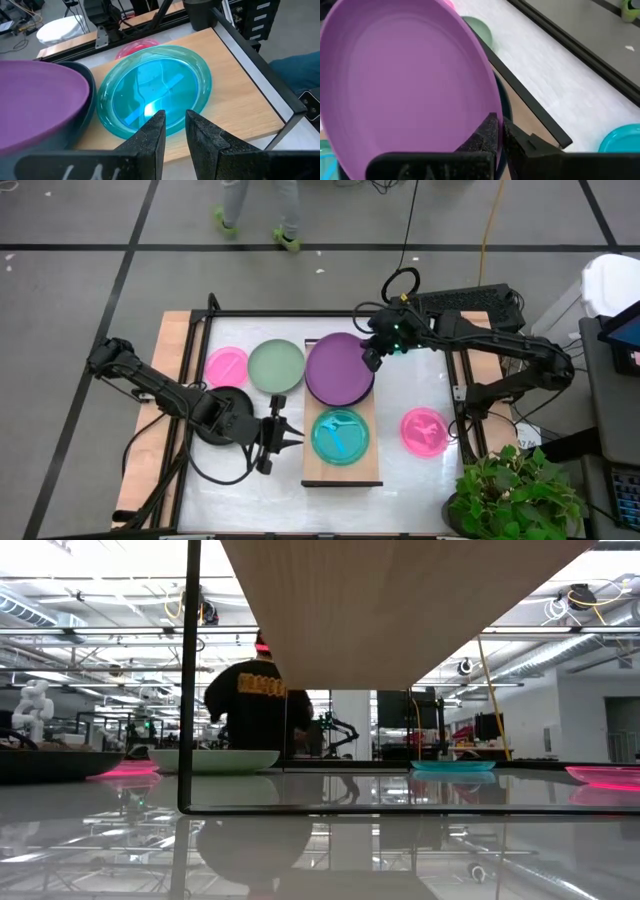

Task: Place and stack plates onto a shelf
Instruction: Stack the purple plate on top of the dark green plate on the shelf

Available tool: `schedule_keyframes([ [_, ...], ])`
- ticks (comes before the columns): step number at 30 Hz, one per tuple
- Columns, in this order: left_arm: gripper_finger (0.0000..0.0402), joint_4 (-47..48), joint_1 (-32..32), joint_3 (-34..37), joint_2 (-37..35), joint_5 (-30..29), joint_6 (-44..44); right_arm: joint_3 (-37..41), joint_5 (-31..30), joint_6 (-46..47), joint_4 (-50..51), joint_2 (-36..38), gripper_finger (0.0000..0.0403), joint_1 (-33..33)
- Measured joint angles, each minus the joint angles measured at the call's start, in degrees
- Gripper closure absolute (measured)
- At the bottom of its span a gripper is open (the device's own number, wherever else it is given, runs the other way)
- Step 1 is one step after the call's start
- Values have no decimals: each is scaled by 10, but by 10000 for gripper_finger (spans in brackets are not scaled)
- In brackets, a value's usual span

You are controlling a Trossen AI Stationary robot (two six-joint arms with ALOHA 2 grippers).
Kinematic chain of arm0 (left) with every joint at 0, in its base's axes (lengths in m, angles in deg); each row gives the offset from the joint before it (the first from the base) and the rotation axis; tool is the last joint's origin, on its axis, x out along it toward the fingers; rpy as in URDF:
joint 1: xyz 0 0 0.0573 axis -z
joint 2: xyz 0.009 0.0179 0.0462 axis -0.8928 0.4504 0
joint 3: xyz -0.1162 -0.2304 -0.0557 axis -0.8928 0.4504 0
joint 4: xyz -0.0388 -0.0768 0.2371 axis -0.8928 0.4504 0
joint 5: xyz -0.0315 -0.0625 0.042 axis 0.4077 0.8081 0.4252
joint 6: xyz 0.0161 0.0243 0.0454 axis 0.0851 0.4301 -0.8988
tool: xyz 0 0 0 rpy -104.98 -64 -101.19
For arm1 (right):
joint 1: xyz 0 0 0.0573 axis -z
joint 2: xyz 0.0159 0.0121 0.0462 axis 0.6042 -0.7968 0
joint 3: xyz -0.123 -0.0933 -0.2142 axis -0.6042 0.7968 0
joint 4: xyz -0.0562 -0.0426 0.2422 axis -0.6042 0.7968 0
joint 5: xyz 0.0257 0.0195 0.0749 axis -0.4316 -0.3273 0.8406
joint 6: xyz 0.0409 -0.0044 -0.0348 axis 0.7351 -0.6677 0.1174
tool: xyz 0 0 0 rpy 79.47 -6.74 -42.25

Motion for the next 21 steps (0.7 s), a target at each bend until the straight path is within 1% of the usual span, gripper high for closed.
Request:
schedule_keyframes([
  [6,320,1,0,0,0,0,1,9,0,-2,-15,0,399,0],
  [21,320,1,0,0,0,0,3,10,0,-8,-8,0,399,0],
])
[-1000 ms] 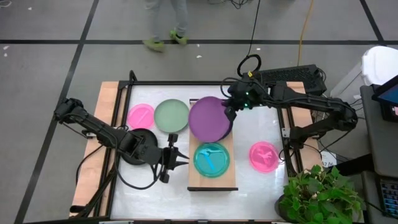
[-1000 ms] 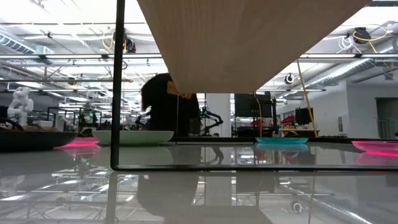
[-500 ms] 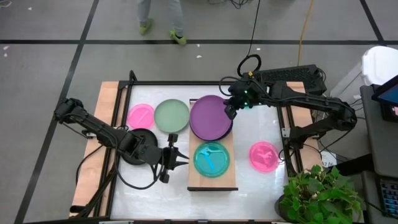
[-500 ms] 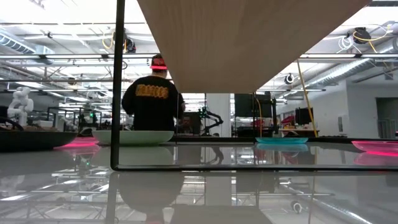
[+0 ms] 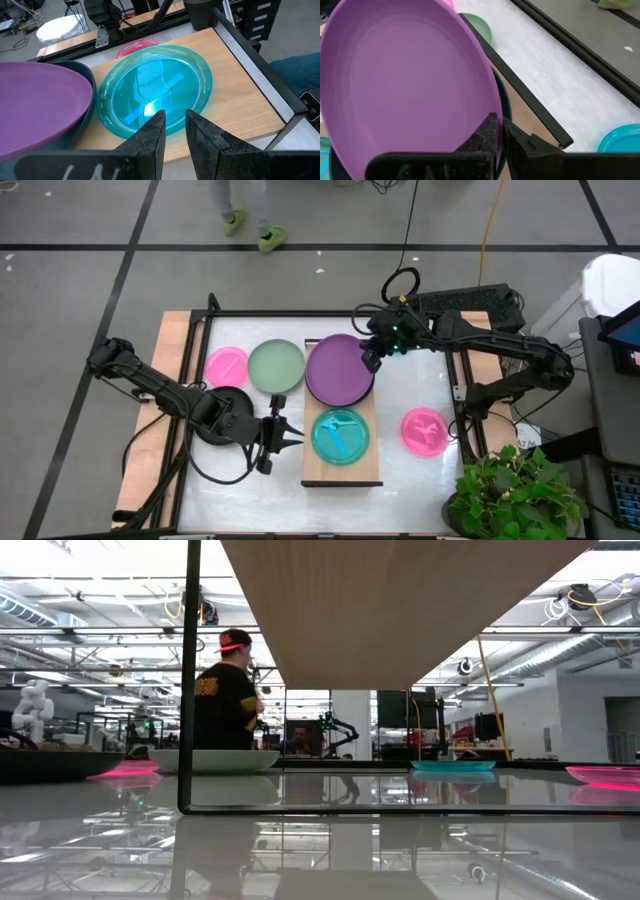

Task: Place and stack plates onto a shelf
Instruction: Stack the purple plate on top of the dark green plate on the shelf, then stack the left pink transparent plate on top of the blue transparent plate on the shelf

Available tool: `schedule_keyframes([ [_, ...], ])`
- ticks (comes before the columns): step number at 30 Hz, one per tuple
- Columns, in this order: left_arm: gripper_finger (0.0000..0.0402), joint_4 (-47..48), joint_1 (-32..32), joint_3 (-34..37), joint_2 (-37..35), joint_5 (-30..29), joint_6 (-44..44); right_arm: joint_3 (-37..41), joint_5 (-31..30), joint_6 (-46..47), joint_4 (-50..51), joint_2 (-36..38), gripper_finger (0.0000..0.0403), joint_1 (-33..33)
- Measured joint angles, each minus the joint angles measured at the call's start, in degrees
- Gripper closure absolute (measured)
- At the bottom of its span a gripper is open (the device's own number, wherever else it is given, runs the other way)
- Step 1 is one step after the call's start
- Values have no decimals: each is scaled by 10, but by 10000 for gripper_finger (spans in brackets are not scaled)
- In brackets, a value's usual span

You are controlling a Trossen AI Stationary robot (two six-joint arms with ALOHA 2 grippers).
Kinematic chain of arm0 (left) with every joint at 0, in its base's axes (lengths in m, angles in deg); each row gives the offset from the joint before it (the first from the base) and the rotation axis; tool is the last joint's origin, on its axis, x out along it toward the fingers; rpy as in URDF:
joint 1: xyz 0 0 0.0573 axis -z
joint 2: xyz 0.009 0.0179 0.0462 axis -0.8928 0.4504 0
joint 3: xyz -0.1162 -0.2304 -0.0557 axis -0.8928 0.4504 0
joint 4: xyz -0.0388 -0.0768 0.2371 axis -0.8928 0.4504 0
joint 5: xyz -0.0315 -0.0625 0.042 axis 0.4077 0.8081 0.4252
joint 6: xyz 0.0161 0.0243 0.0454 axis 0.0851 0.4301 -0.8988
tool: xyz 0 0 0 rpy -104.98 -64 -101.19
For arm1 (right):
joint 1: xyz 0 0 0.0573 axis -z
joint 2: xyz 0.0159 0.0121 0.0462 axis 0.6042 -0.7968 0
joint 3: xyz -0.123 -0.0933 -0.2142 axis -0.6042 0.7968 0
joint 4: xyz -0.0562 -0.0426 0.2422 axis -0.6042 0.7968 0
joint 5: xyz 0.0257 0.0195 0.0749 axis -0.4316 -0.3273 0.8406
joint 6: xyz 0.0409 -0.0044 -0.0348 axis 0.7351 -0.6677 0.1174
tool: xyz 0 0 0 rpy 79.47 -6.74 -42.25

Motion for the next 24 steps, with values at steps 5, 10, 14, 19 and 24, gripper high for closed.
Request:
schedule_keyframes([
  [5,320,0,0,0,0,0,0,0,-2,-10,0,0,398,0],
  [10,320,0,0,0,0,0,0,0,-26,-17,0,0,384,0],
  [14,320,0,0,0,0,0,0,0,-31,-17,-1,0,355,0],
  [19,320,0,0,0,0,0,0,0,-30,-17,-24,6,323,-5],
  [24,320,9,0,0,0,0,2,0,-29,-23,-52,32,313,-32],
])
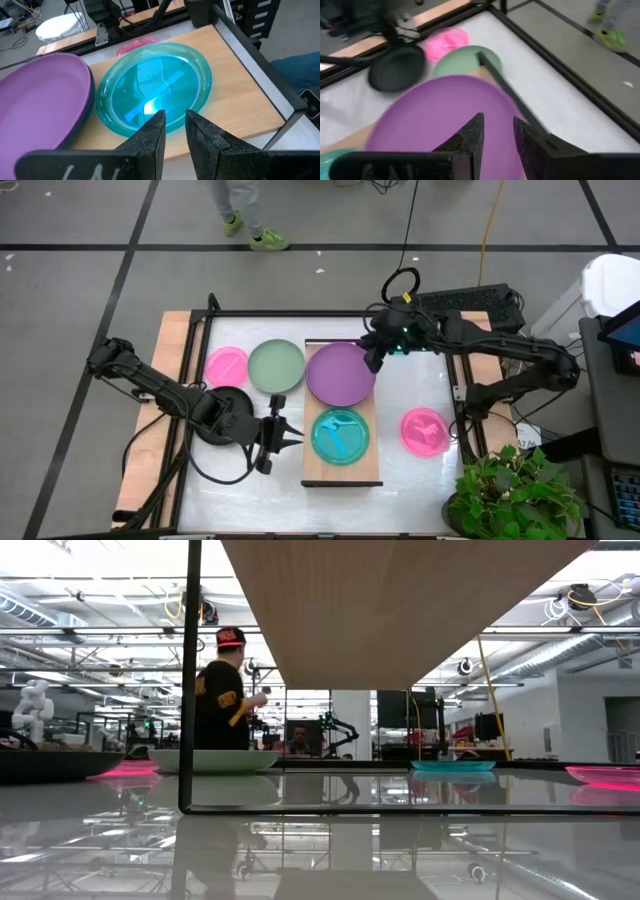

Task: Place and stack plates onto a shelf
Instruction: Stack the left pink transparent plate on top of the blue transparent plate on the shelf

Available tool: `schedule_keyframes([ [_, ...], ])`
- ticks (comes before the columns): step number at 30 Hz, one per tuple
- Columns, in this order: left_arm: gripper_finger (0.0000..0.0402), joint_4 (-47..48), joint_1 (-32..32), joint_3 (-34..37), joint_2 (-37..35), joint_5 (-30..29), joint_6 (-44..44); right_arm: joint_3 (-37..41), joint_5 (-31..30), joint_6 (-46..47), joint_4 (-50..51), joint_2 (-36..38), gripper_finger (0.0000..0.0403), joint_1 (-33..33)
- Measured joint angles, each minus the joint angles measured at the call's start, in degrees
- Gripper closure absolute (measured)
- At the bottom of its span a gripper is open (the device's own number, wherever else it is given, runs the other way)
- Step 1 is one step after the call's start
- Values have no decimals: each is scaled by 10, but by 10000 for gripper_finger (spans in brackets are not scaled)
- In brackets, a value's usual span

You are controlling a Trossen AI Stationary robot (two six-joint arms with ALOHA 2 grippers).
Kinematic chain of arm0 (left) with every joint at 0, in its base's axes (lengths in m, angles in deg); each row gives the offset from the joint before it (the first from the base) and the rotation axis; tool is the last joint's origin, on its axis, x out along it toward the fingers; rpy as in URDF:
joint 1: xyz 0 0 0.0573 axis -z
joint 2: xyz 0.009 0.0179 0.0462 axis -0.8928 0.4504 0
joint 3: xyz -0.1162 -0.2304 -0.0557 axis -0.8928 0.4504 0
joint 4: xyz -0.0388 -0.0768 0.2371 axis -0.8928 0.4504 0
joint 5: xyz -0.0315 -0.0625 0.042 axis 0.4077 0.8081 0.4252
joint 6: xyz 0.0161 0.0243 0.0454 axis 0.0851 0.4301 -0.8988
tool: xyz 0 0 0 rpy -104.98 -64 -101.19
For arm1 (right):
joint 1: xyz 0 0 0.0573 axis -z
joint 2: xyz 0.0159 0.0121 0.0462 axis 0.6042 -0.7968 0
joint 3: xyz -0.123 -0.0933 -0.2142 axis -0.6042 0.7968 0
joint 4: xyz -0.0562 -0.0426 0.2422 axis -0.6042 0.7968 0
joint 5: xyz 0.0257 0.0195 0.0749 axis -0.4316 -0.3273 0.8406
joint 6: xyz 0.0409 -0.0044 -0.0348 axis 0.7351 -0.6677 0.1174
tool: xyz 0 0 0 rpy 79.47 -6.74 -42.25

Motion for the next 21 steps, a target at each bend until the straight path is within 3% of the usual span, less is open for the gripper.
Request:
schedule_keyframes([
  [7,320,19,0,0,0,0,25,0,-5,17,35,23,312,-75],
  [12,320,24,0,0,0,0,45,0,-56,28,65,24,312,-146],
  [21,320,55,16,0,0,-1,89,0,-83,48,66,24,312,-272],
])
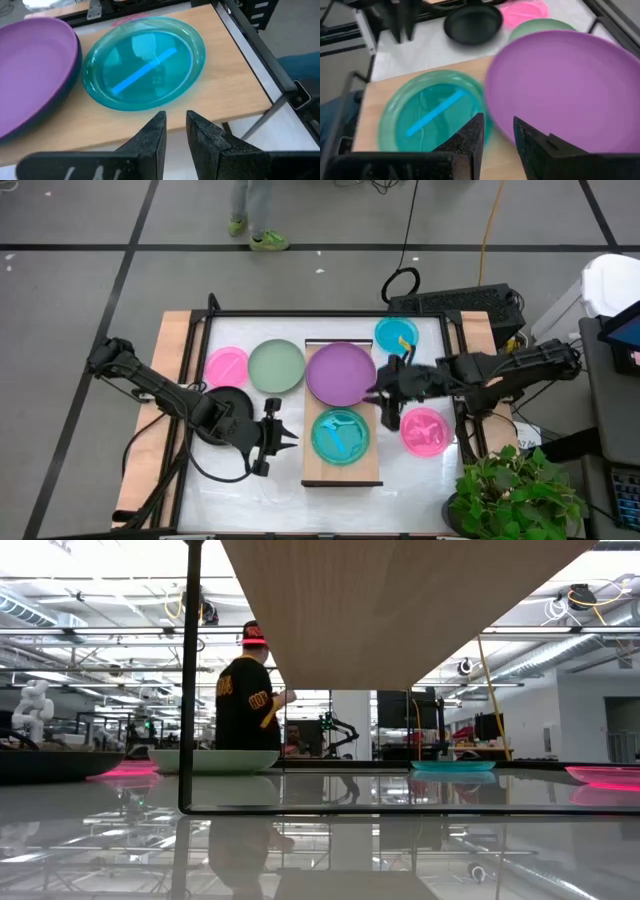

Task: Place and stack plates onto a shelf
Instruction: Stack the left pink transparent plate on top of the blue transparent plate on the shelf

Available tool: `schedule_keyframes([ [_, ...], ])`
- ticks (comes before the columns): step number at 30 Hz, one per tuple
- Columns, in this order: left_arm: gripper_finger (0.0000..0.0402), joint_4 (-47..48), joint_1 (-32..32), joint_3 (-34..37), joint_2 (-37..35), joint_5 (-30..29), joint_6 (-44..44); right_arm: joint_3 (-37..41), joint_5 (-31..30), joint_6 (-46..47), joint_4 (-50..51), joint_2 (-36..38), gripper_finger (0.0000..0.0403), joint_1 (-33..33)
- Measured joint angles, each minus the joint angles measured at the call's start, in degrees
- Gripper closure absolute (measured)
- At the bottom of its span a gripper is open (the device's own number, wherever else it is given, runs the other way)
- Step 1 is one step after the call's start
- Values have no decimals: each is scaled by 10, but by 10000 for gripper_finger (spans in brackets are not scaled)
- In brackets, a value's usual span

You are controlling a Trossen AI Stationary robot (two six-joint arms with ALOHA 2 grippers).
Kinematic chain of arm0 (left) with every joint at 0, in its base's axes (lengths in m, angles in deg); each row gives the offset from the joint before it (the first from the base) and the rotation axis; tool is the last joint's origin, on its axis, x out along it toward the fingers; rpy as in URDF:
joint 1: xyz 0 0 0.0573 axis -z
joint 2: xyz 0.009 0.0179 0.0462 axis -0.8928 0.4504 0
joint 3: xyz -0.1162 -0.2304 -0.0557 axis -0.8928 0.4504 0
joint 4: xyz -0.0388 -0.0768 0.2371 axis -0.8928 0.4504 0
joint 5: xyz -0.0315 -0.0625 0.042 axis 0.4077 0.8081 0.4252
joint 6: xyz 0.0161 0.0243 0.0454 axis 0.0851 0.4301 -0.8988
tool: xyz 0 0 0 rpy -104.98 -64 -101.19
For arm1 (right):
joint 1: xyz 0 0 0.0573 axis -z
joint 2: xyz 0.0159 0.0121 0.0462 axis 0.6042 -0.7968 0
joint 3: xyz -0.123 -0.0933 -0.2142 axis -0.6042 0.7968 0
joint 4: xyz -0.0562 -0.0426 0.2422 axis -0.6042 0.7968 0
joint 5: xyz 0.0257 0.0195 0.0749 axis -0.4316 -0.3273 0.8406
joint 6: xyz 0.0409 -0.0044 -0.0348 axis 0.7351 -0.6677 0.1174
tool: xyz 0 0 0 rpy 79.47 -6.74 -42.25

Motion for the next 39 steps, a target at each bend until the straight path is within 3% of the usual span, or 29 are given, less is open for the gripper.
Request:
schedule_keyframes([
  [6,320,55,15,0,0,-8,41,0,-65,9,0,0,312,-90],
  [10,320,116,24,0,0,-44,83,0,-110,7,0,0,312,-139],
  [17,320,287,11,0,0,-194,238,0,-173,5,0,0,312,-204],
  [27,321,417,-80,31,0,-191,365,0,-188,7,4,-4,312,-241],
  [39,321,414,-238,165,0,-64,418,10,-189,27,-6,-4,312,-244],
])
